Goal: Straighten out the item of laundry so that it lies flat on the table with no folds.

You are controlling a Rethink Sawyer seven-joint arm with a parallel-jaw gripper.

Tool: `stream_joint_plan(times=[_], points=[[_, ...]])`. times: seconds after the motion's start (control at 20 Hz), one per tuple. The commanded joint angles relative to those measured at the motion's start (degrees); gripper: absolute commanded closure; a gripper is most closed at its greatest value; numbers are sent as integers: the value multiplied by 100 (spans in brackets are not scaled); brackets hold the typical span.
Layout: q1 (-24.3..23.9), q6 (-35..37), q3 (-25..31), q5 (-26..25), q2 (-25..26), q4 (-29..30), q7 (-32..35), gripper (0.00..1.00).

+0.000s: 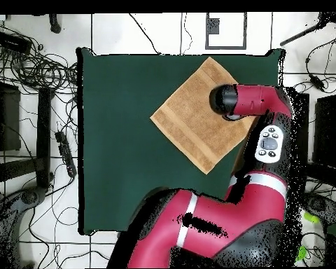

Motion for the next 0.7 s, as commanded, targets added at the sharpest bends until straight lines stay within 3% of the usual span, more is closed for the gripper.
stream_joint_plan(times=[0.05,0.15,0.35,0.7], points=[[-730,1493,1699,1423,231,1195,409,0],[-913,2104,2011,2004,-6,1608,457,0],[-1056,2809,2243,2548,-360,2100,298,0],[-1132,3540,2255,2794,-651,2356,230,0]])
